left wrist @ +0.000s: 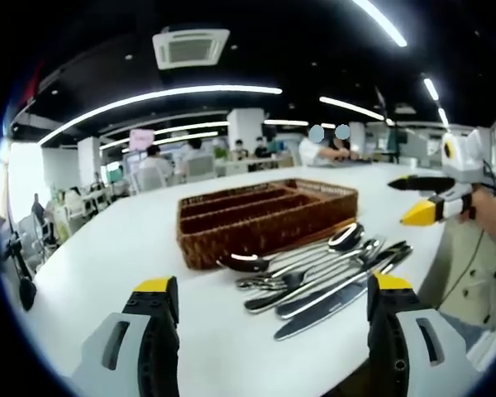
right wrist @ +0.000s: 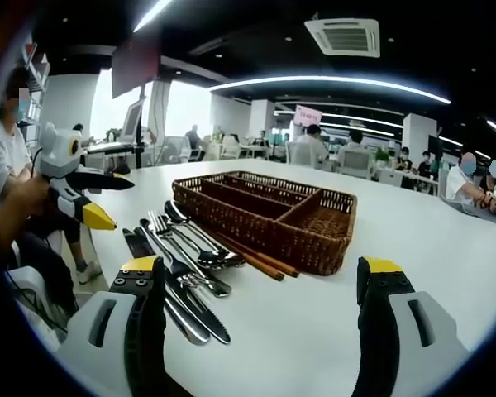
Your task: Arrange the knives, forks, and spoons in their matching storage slots by inserting each utensil handle-first until every utensil is classified and aligned in the correct compartment
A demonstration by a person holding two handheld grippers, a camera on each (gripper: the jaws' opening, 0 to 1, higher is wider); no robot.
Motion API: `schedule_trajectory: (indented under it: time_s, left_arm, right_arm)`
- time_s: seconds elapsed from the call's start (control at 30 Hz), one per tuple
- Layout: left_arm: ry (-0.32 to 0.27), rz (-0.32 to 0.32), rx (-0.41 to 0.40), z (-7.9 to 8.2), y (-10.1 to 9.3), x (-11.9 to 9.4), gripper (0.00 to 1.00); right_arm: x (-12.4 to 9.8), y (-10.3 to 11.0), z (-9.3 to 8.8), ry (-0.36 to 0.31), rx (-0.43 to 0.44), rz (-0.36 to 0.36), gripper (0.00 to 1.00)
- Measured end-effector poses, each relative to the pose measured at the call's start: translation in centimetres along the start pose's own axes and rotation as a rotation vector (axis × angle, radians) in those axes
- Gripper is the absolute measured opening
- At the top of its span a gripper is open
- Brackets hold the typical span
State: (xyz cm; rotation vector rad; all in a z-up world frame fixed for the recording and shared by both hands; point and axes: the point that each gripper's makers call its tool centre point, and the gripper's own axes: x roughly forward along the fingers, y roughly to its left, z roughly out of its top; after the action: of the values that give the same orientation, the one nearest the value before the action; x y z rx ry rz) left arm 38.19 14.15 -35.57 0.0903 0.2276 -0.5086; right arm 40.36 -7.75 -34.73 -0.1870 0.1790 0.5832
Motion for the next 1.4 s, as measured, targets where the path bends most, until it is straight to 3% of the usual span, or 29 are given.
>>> schedule_trajectory:
  time_s: [0.6,0.97,1.4]
  left_arm:
    - [0.018,0.015,0.012,-0.5,0.4,0.0,0.94]
    - [0.019,0.002,0.018,-0.9,0.0,0.2,0.91]
    - [0.038,-0.004,0.038,-1.3,-0.3,0.2,0.89]
  right_arm:
    - [0.2,0.3,0.4,-0.007,-0.004,0.018,0.98]
    - [1.0,1.5,0.1,0.011,-0.026,0.074,0.86]
    - [2.1,2.7,0.2,0.027,-0.050,0.132,0.83]
